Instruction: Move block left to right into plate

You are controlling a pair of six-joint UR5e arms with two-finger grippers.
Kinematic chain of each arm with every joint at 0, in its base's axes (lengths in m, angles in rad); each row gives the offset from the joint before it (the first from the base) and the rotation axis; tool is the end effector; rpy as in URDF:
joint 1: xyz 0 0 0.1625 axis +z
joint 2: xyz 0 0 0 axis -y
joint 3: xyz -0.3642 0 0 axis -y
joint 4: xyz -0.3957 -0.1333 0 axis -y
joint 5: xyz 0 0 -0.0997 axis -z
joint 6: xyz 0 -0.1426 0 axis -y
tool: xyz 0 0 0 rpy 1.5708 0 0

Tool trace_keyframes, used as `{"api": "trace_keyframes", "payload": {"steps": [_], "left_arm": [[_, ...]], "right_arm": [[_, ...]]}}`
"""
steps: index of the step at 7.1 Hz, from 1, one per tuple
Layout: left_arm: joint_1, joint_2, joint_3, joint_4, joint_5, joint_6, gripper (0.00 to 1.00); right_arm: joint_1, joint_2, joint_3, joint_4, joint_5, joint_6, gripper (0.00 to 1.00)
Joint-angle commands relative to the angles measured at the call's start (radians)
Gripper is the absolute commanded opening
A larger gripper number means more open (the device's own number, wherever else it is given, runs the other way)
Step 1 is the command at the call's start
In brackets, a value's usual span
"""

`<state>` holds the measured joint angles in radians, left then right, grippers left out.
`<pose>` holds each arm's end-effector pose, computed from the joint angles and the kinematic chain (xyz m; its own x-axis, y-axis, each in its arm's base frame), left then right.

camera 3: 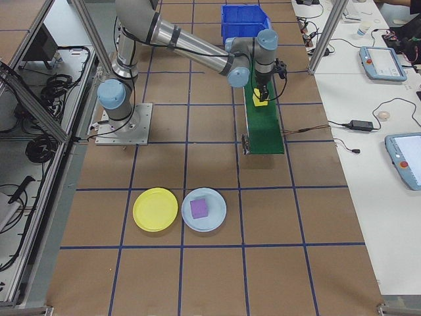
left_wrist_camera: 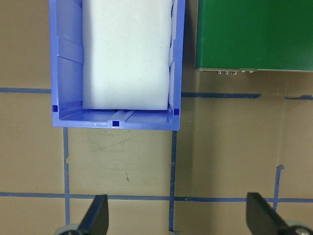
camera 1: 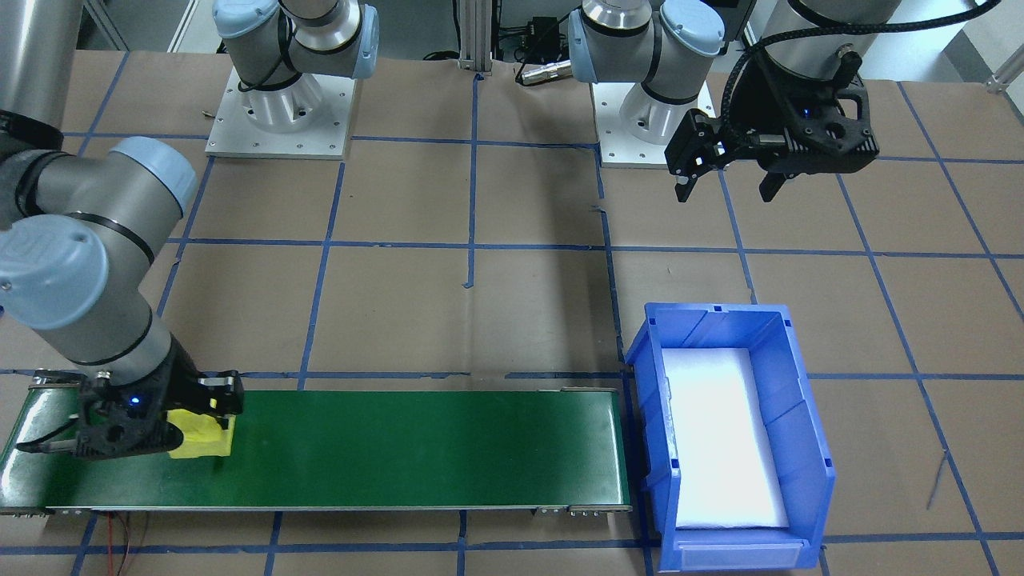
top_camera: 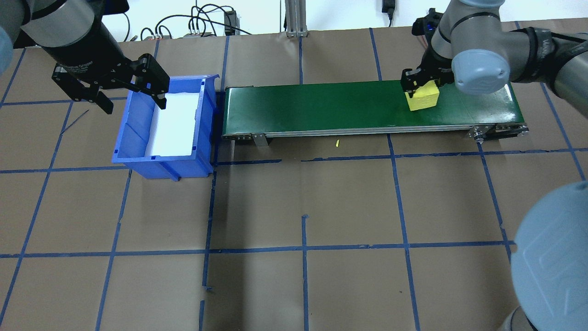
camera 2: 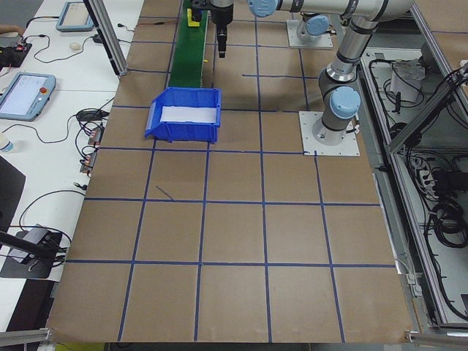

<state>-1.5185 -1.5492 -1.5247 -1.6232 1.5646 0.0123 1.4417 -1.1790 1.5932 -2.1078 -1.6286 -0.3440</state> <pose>-0.1084 -0.4951 0.4123 -0.9992 -0.0399 0.0060 -0.0400 0.9991 -0.0154 0.0445 -0.6287 0.2108 -0.9743 -0.2043 0.0953 -0.2133 0.9723 -0.0960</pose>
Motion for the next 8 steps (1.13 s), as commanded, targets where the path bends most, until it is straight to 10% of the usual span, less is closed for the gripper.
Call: {"api": "trace_keyframes", "payload": {"steps": [1,6,8], "left_arm": [[0.0,0.0,0.001,0.0,0.0,0.0,1.0],[0.0,0.0,0.001,0.0,0.0,0.0,1.0],[0.0,0.0,0.001,0.0,0.0,0.0,1.0]], "right_arm": [[-0.176,-0.15,0.037,0.099,-0.157,-0.352,0.3],[-0.877,-0.185,0.188,0.063,-0.131,-1.025,0.27],[-1.125,-0.189,0.263,0.06,-0.024,-1.157,0.27]]}}
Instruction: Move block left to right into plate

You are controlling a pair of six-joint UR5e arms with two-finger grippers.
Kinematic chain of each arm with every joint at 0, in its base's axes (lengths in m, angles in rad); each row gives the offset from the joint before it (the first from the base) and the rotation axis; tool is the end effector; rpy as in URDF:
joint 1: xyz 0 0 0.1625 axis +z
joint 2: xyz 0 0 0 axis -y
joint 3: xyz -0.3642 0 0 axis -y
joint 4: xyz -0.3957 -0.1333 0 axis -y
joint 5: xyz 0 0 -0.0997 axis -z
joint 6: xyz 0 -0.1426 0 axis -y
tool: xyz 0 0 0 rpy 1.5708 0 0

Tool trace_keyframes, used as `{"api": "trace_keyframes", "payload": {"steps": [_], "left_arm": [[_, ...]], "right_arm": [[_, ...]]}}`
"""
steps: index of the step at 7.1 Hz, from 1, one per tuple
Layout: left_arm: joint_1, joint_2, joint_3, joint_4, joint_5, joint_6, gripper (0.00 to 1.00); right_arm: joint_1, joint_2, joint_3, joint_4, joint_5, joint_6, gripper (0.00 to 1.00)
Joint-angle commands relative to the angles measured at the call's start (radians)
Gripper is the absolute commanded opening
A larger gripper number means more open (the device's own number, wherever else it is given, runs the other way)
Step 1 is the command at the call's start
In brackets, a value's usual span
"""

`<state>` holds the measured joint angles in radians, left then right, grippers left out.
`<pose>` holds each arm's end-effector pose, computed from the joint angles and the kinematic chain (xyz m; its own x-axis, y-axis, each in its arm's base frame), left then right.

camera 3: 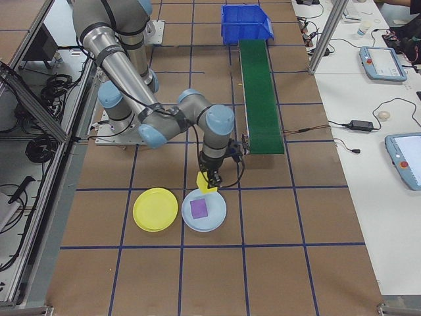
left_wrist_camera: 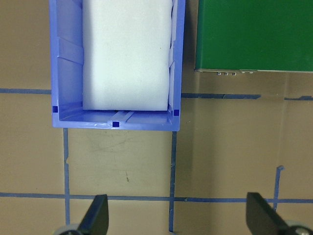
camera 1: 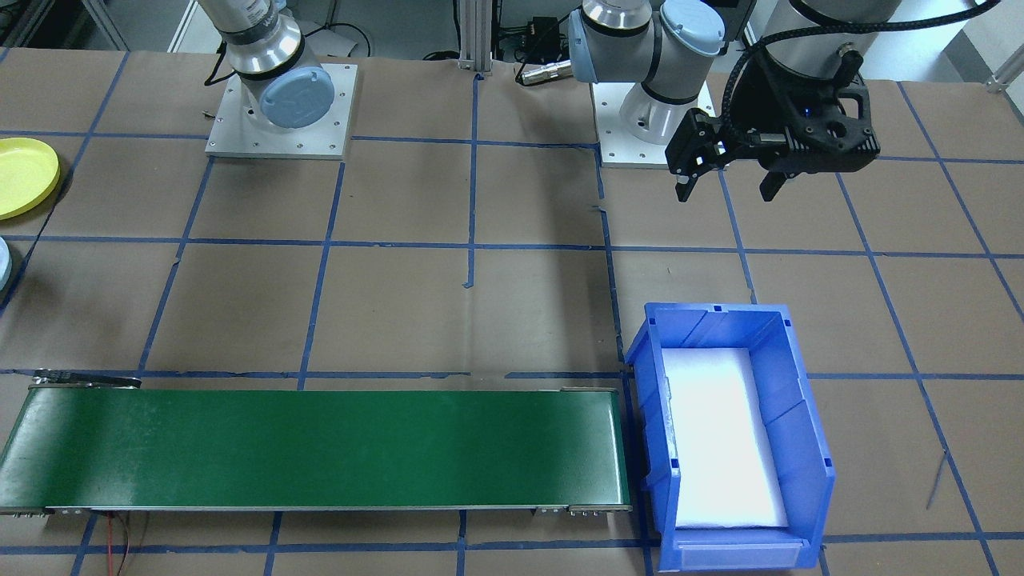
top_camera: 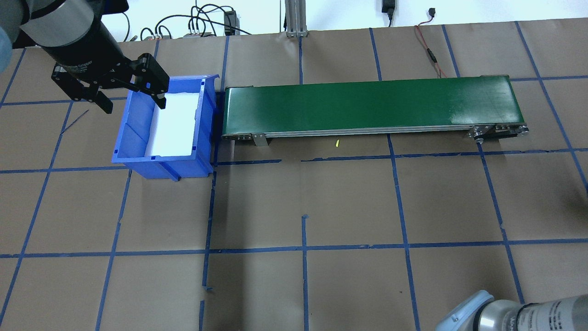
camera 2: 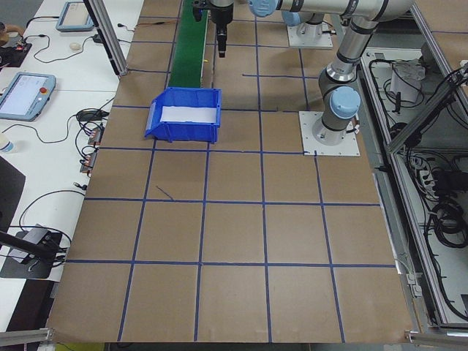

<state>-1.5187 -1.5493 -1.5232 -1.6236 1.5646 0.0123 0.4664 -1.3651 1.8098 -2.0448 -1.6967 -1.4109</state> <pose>-0.1085 -0.4953 0.4130 -0.9992 -0.0397 0.0060 -0.0398 0.9991 -0.0164 -0.4263 -0.3438 0.2103 -0.9519 -0.3024 0.0489 -0.2950 0.9480 0.1192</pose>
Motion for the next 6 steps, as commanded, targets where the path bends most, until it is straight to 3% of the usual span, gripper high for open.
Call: {"api": "trace_keyframes", "payload": {"steps": [1,3,4,5,6], "left_arm": [[-0.001,0.0,0.001,-0.001,0.0,0.0,1.0],[-0.001,0.0,0.002,-0.001,0.0,0.0,1.0],[-0.001,0.0,0.002,0.001,0.0,0.0,1.0],[0.0,0.0,0.002,-0.001,0.0,0.0,1.0],[-0.001,0.0,0.002,-0.001,0.0,0.0,1.0]], "right_arm": [[-0.22,-0.014,0.084,-0.003,0.049,-0.109,0.27],[-0.262,-0.014,0.172,-0.011,0.119,-0.099,0.31],[-0.259,-0.011,0.186,-0.008,0.155,-0.103,0.82],[-0.261,-0.008,0.187,-0.008,0.158,-0.108,1.0],[-0.261,-0.008,0.187,-0.005,0.149,-0.099,1.0]]}}
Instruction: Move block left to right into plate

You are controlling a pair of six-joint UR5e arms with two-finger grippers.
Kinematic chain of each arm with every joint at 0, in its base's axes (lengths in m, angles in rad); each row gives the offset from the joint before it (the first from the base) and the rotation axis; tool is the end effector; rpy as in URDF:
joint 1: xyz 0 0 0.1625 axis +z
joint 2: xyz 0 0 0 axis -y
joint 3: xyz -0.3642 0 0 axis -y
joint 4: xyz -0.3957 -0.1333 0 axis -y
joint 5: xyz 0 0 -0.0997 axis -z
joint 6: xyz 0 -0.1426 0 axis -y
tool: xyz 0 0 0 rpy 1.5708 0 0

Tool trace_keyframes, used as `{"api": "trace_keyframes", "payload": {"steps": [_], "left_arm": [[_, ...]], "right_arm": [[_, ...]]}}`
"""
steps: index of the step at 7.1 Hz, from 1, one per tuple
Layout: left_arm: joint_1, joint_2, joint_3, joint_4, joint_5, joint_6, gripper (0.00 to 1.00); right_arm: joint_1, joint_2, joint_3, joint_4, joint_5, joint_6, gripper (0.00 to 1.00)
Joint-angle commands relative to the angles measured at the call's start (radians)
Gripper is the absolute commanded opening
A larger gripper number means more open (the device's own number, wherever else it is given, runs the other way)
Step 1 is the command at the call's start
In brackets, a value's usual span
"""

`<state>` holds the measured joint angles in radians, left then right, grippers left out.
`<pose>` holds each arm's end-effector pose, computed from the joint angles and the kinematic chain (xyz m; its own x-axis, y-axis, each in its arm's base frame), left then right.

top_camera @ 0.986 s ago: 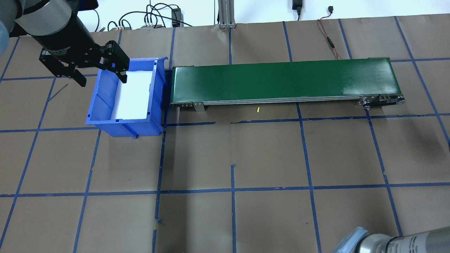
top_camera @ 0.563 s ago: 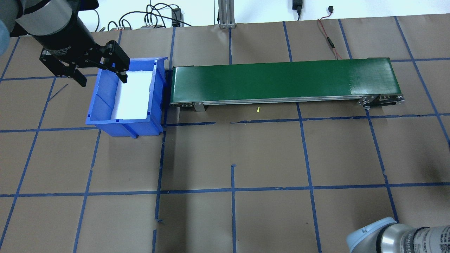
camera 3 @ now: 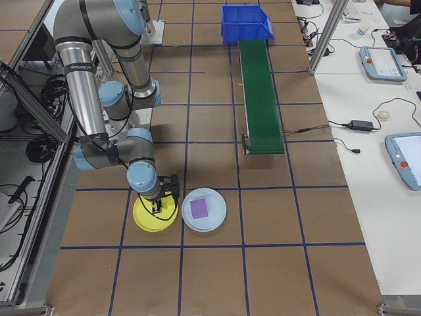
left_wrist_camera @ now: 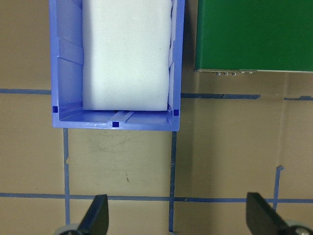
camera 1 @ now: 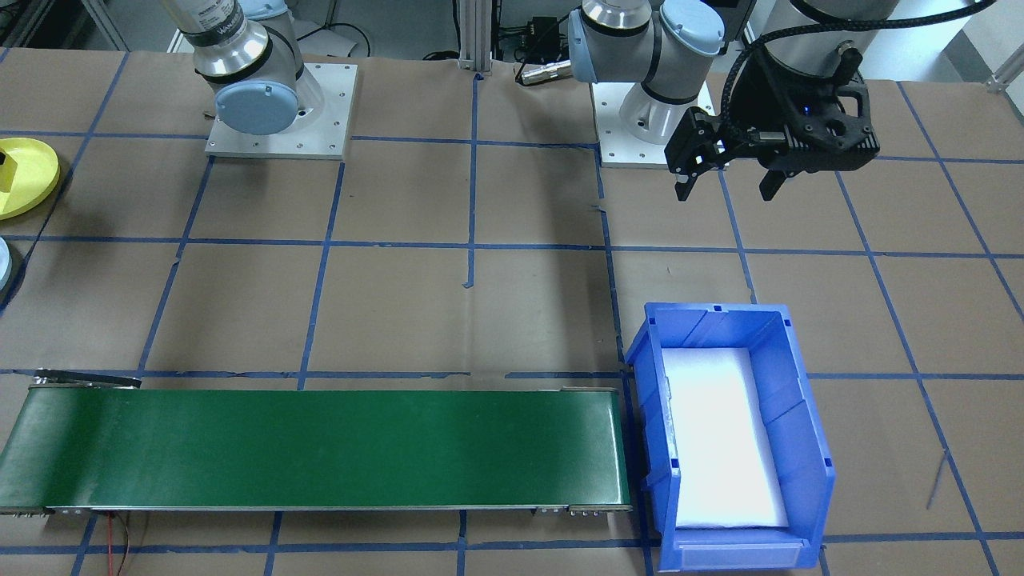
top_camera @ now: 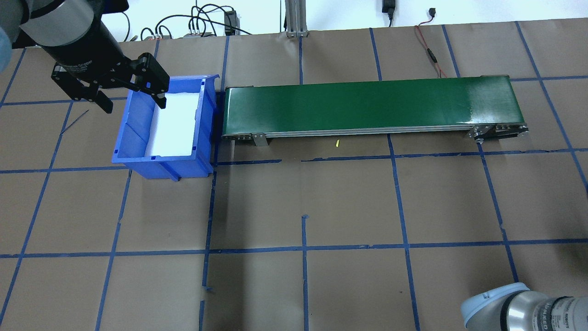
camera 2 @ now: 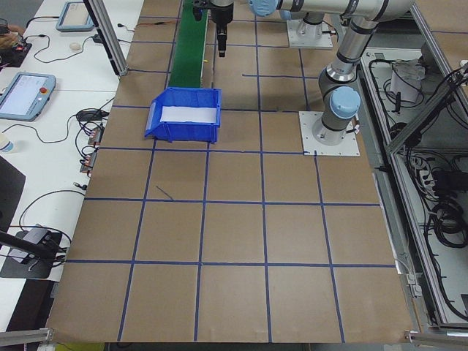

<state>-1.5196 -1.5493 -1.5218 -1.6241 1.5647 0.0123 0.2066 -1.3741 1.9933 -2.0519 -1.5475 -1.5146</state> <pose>-0.1090 -0.4953 0.4136 -0.9992 -0.0388 0.0059 -0.0389 0.9991 -0.0173 -0.4345 -0.2306 0.1351 -0.9792 -0.1479 -0.1387 -0.1472 0.9890 -0.0153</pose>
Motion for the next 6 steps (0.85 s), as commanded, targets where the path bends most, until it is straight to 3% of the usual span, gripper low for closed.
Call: {"api": "trace_keyframes", "payload": {"steps": [1,2,3,5,6], "left_arm": [[-0.001,0.0,0.0,0.0,0.0,0.0,1.0],[-0.001,0.0,0.0,0.0,0.002,0.0,1.0],[-0.002,0.0,-0.001,0.0,0.002,0.0,1.0],[-0.004,0.0,-0.003,-0.002,0.002,-0.003,1.0],[-0.002,0.0,-0.003,-0.003,0.006,-0.002,1.0]], "right_arm": [[0.01,-0.009,0.002,0.004,0.0,0.051,1.0],[0.075,-0.028,-0.01,0.018,-0.079,0.171,1.0],[0.244,-0.061,-0.04,0.018,-0.107,0.235,1.0],[0.57,-0.103,-0.102,0.132,-0.088,0.503,1.0],[0.735,-0.111,-0.111,0.141,-0.077,0.669,1.0]]}}
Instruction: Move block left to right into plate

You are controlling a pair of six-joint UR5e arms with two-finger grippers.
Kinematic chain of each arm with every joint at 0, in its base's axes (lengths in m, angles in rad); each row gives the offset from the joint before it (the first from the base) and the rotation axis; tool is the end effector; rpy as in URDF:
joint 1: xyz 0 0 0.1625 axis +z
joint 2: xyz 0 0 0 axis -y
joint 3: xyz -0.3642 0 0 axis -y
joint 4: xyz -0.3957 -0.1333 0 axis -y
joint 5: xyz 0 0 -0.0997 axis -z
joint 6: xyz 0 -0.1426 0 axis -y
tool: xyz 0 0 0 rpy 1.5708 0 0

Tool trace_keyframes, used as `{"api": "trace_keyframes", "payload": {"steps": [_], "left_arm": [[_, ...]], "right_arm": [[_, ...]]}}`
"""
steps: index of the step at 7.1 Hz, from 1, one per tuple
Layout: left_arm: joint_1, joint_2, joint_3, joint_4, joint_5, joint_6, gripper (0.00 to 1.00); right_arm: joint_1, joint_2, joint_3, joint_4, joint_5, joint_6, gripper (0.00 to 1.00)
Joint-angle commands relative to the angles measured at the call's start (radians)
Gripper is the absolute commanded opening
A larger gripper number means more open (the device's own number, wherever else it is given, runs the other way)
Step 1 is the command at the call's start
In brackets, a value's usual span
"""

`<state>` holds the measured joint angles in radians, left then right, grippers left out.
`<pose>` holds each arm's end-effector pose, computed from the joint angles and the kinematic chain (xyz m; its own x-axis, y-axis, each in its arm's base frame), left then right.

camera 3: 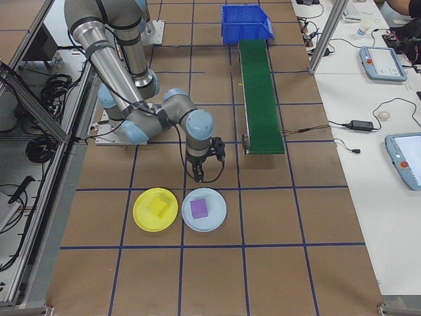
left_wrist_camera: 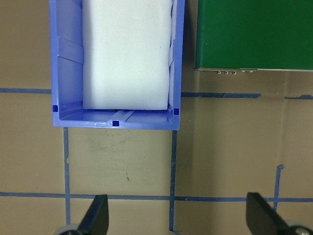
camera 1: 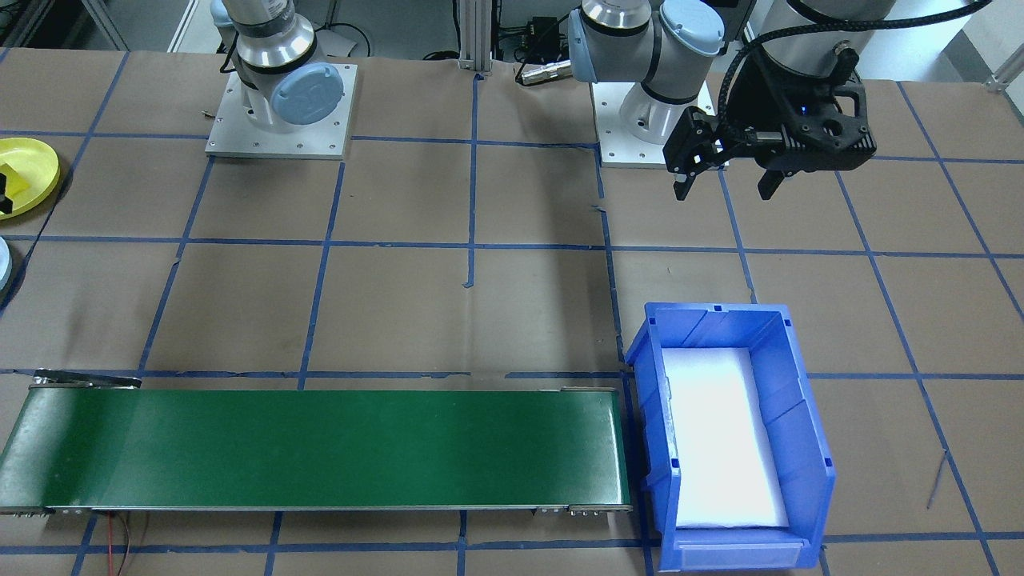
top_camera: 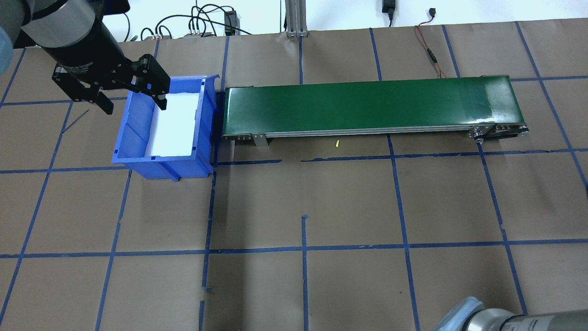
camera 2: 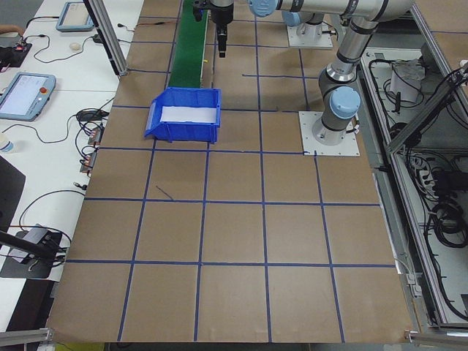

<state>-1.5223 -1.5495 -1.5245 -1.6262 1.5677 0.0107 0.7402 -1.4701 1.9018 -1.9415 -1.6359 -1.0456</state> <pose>-0.1099 -0.4944 0.4120 -0.9993 -0.0378 0.0030 -0.0378 0.9992 -0.0122 -0.2758 -0.4199 0.2112 -0.9765 -0.2144 -0.0202 -0.2153 0.9727 0.0867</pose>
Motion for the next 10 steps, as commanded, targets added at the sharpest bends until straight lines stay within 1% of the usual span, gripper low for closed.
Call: {"api": "trace_keyframes", "payload": {"steps": [1,2,3,4,5,6,7,9,10], "left_arm": [[-0.001,0.0,0.004,-0.001,0.003,-0.001,1.0],[0.001,0.0,0.02,-0.018,0.012,-0.014,1.0],[0.004,0.005,0.023,-0.064,0.021,-0.02,1.0],[0.004,0.005,0.024,-0.066,0.02,-0.02,1.0],[0.005,0.005,0.024,-0.066,0.02,-0.02,1.0],[0.007,0.003,0.026,-0.07,0.02,-0.02,1.0],[0.011,0.005,0.026,-0.07,0.02,-0.02,1.0],[0.011,0.003,0.026,-0.067,0.014,-0.015,1.0],[0.008,0.003,0.026,-0.066,0.011,-0.015,1.0]], "right_arm": [[0.35,-0.035,-0.035,0.035,0.011,0.404,1.0],[0.48,-0.065,-0.055,0.065,0.011,0.584,1.0],[0.583,-0.108,-0.09,0.129,0.013,0.731,1.0],[0.632,-0.169,-0.146,0.224,0.08,0.766,1.0],[0.636,-0.203,-0.232,0.321,0.141,0.788,1.0],[0.643,-0.208,-0.312,0.413,0.148,0.789,1.0],[0.681,-0.205,-0.329,0.447,0.14,0.796,1.0],[0.827,-0.181,-0.304,0.426,0.134,0.99,1.0],[0.844,-0.164,-0.288,0.383,0.104,1.022,1.0]]}}
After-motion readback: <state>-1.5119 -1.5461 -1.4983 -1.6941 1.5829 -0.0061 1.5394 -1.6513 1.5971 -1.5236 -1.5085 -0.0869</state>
